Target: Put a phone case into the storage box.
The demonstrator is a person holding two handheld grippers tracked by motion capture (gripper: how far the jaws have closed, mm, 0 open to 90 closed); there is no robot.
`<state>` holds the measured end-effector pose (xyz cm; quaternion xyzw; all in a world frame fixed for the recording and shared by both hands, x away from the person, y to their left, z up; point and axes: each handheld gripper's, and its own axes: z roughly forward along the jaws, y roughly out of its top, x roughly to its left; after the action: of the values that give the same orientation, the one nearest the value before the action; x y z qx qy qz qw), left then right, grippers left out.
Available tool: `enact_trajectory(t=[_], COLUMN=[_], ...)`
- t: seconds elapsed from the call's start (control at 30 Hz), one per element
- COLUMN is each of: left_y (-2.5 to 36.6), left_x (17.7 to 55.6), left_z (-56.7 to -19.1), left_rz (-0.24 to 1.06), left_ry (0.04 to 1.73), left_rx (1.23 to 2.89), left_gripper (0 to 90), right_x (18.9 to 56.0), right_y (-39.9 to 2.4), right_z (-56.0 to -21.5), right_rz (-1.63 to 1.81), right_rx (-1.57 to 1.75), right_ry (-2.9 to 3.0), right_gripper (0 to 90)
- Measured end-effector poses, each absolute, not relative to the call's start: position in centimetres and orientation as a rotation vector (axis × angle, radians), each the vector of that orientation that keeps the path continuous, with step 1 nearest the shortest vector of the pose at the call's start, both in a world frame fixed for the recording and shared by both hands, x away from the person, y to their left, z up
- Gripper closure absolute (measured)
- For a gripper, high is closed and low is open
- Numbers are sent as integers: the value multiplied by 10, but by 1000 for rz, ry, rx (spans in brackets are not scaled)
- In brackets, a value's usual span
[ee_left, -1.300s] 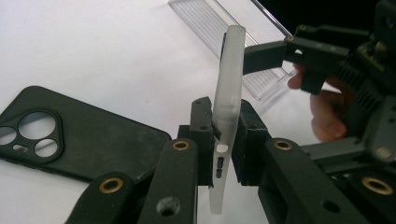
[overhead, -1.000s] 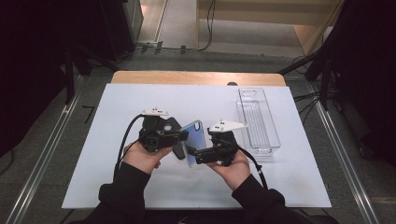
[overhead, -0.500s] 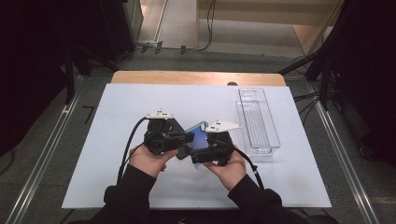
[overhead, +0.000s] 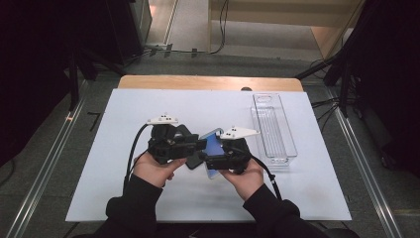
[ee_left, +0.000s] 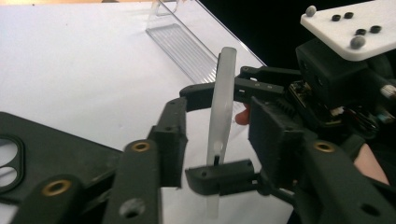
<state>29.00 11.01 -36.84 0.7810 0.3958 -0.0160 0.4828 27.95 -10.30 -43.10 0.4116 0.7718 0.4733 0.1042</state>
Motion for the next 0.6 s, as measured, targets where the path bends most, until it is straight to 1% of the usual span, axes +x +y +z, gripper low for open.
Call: enact_trajectory(t=[0.33,0.4,0.47,0.6], left_y=[121,123,124,127], left_x=[294,295,296,296], left_z=[-371,-373,-376,-383], left_rz=[-79,-87,-98,-82], left_ry=[922,905,888,835], left_rx=[1964,1979,2006,2040], left_gripper=[370,362,327,327], right_x=[289,291,292,295], right_y=[-123,-127,-131,-138], right_z=[-430,-429,-427,-425], right_rz=[1363,1377,1382,1396], right_rx=[1251,1250,1239,1217], right_ry=[2244,2247,2255,2283], right_gripper=[162,162,162,162])
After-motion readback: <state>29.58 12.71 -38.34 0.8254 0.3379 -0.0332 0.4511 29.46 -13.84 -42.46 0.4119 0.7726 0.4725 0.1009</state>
